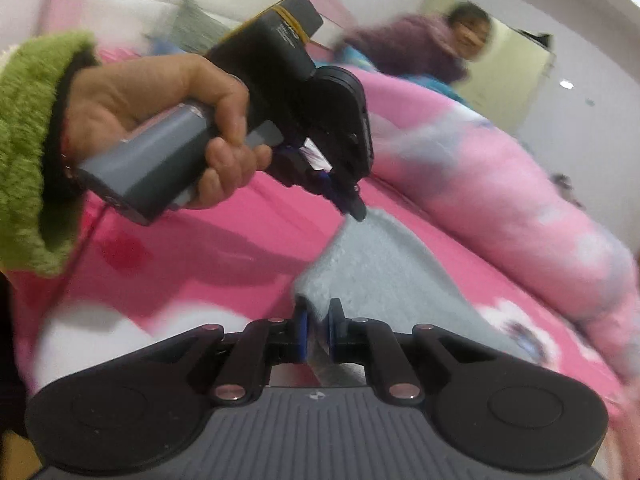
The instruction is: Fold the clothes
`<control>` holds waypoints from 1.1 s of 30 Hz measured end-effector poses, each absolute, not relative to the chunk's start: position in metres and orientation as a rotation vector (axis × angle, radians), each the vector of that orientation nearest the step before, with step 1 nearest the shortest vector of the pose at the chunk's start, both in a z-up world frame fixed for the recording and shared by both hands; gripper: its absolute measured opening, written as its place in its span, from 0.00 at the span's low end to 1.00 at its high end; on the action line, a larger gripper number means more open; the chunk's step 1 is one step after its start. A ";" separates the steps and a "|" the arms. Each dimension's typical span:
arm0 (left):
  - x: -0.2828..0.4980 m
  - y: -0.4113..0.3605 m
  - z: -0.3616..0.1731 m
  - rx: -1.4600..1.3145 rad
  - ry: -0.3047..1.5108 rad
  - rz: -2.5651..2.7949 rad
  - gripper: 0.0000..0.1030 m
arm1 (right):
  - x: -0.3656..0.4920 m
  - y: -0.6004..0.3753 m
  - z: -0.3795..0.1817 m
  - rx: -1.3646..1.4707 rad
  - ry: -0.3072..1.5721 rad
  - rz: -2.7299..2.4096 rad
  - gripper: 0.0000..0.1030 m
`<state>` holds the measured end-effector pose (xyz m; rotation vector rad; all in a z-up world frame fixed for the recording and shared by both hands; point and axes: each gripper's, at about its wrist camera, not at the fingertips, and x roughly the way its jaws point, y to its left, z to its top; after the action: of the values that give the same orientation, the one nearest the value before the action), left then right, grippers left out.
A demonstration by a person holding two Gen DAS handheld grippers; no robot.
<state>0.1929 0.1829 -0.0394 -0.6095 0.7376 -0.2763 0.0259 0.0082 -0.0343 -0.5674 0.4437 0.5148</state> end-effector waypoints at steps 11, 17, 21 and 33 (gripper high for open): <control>0.166 0.245 -0.056 -0.567 0.732 -0.123 0.21 | 0.040 0.026 -0.053 -0.267 0.517 0.572 0.39; 0.162 0.165 -0.021 -0.394 0.642 -0.288 0.50 | -0.003 -0.103 -0.012 -0.048 0.355 0.436 0.57; 0.175 0.094 -0.004 -0.276 0.646 -0.397 0.66 | -0.004 -0.215 -0.020 0.222 0.336 0.098 0.59; 0.247 -0.136 -0.023 -0.002 0.812 -0.676 0.80 | 0.046 -0.351 -0.075 0.508 0.459 -0.094 0.61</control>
<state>0.2474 -0.1362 -0.0235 -0.0020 0.8120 -0.6763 0.0462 -0.3506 -0.0751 0.5076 0.4592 -0.0944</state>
